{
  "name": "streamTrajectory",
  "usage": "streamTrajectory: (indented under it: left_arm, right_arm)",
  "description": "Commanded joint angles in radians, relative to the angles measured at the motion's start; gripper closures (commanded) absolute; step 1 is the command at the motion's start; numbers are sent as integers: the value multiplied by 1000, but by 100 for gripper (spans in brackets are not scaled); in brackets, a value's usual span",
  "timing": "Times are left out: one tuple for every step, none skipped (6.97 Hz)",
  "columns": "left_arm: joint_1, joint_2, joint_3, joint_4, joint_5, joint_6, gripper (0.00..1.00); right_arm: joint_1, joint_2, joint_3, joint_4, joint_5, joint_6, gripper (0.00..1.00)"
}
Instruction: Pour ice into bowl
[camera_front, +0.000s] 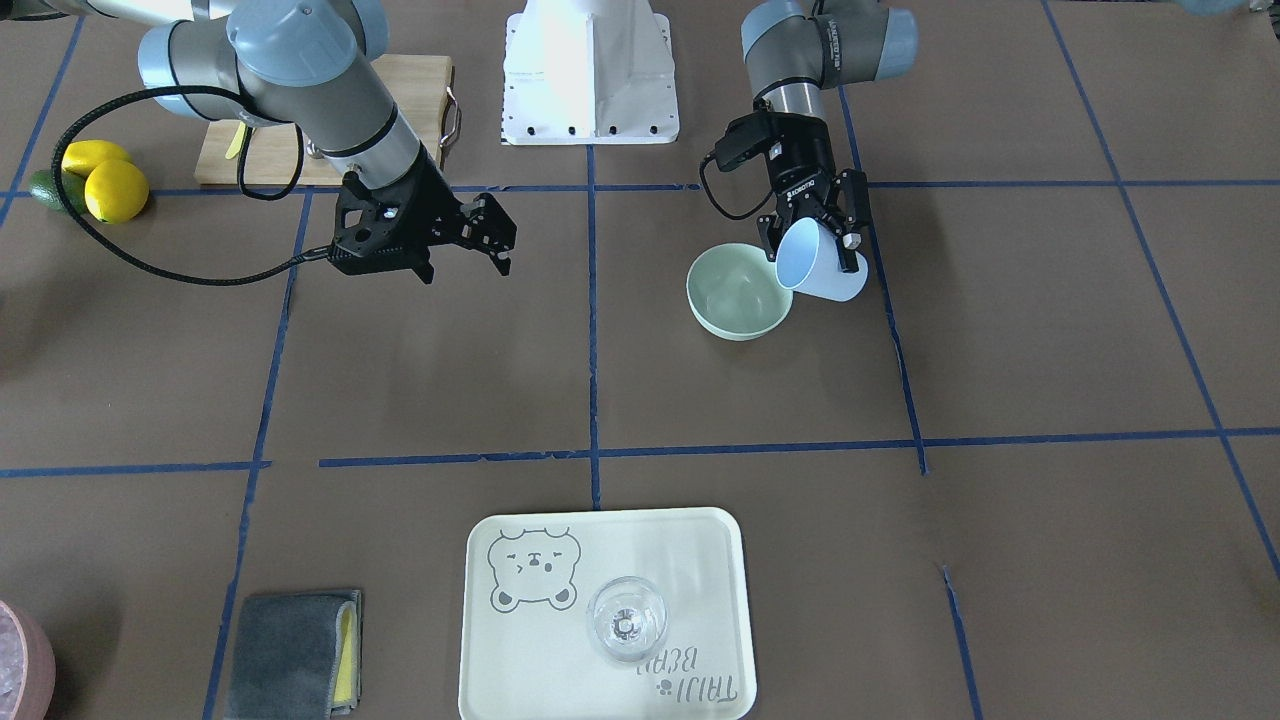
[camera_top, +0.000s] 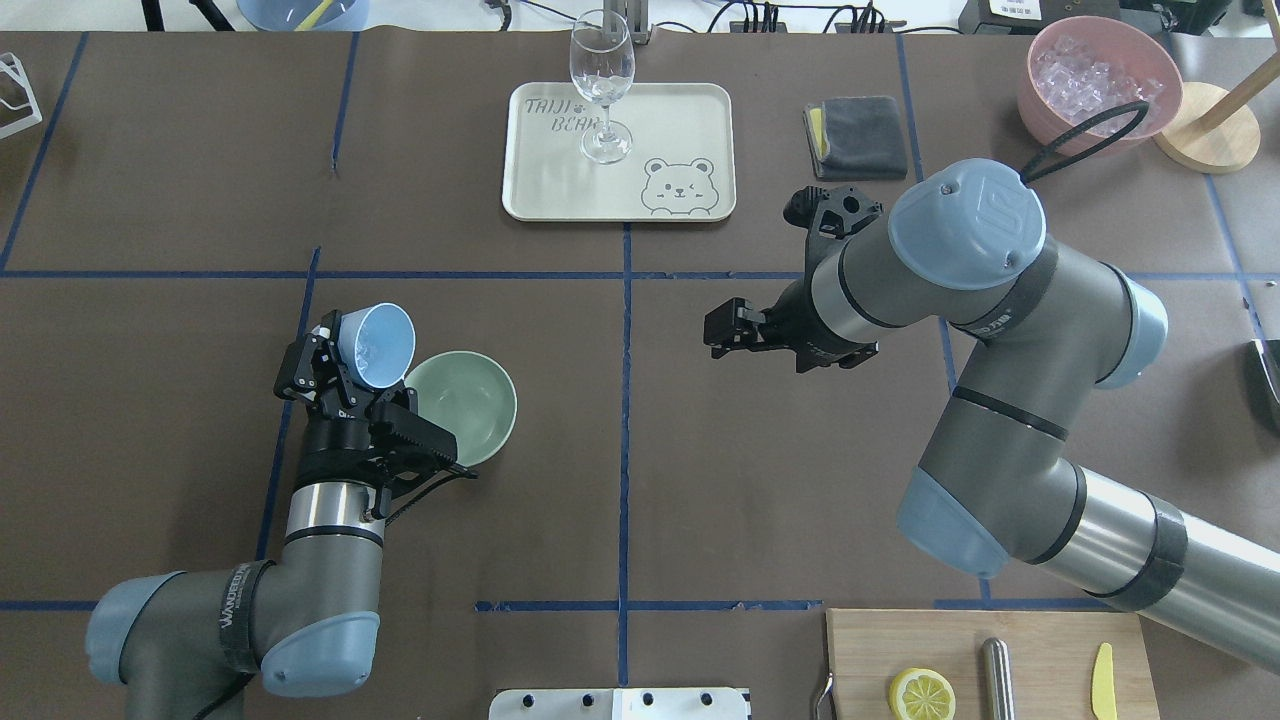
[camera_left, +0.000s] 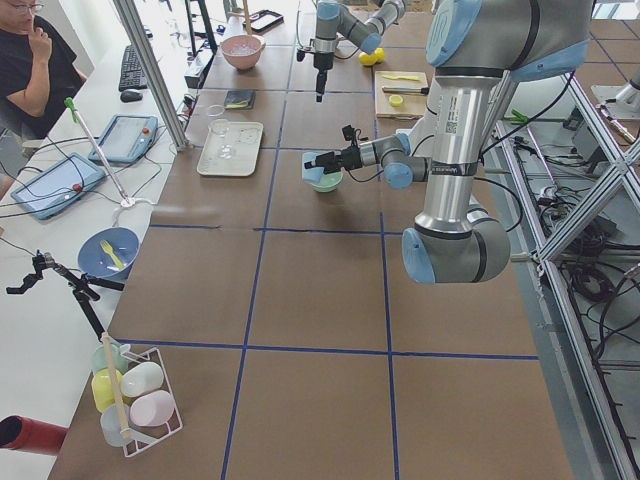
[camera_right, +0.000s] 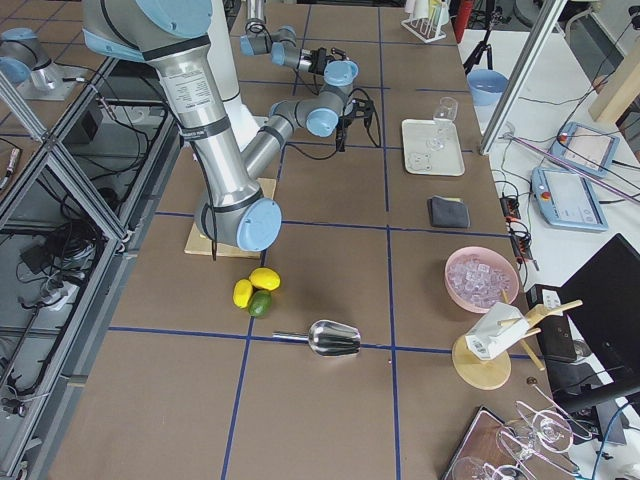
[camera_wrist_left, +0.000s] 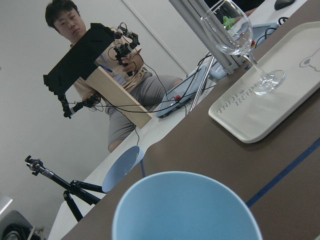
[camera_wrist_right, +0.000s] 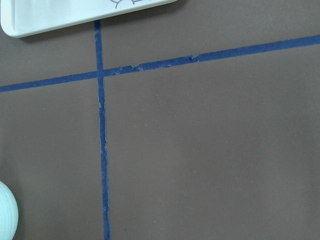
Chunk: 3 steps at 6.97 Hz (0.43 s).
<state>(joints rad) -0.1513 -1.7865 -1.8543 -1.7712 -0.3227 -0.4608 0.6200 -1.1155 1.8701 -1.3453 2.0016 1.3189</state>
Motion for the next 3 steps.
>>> streamTrajectory:
  left_arm:
    - [-1,4,12,1,31,265,100]
    - [-1,6,12,1,31,331,100]
    - [-1,6,10,1,31,414,100]
  right_arm:
    - [0,0,0,0,-1,2,0]
    - [0,0,0,0,-3,3,0]
    - [0,0,0,0,-3,3,0]
